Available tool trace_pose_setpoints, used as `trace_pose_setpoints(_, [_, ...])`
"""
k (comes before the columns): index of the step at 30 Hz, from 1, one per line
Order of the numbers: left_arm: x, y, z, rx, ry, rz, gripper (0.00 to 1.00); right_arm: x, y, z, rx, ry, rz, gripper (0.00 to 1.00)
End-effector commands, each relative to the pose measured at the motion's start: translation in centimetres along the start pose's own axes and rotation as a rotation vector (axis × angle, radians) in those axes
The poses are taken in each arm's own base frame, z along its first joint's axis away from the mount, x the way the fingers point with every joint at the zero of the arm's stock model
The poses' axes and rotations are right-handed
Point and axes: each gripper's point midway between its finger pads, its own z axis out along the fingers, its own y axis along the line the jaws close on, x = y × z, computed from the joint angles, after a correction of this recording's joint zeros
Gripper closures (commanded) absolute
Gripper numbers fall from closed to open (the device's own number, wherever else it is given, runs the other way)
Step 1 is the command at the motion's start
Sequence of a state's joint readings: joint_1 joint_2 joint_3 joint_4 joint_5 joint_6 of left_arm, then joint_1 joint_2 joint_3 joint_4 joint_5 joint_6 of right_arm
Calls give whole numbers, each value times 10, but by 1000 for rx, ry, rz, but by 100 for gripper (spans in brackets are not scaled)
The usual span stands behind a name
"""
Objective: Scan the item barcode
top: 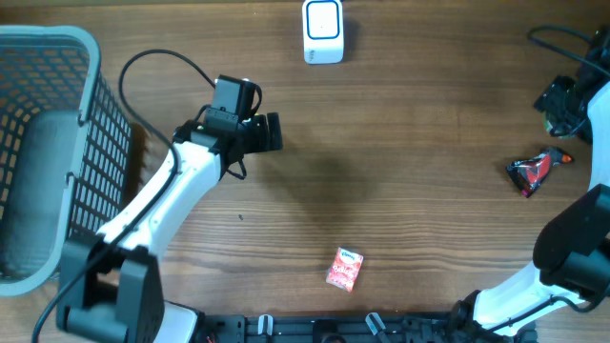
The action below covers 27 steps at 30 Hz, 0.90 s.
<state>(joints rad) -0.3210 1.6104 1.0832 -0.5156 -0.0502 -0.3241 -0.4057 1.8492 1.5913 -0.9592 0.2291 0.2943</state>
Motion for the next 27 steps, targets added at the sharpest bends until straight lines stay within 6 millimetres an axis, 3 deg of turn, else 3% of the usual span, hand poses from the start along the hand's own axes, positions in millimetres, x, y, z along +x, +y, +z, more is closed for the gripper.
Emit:
trace_pose_setpoints(1, [14,0,25,-7,56,39,0,7,0,9,-20,21,30,56])
trace_pose_setpoints(10, [15,-1,69,-12,51,39,0,20,-4,39,-4,9,37,54])
trace_pose_setpoints(15, [17,0,75,-15,58,40,0,4,-32,54,57,-43,76,54])
trace_pose_setpoints(17, [12,-2,76,-7,37,39,0,2,-58,66,107,-35,121,54])
trace_pose_setpoints(19, [9,-4,76,-1,25,36,0,12,-76,85,134,19,153,55])
trace_pose_setpoints(21, [8,-4,76,1,20,34,0,23,-82,100,143,66,163,55])
trace_pose_setpoints(23, [7,-5,76,2,15,34,2,39,-82,122,140,136,158,50])
trace_pose_setpoints(27, [6,-5,76,4,11,33,14,51,-80,136,141,181,153,47])
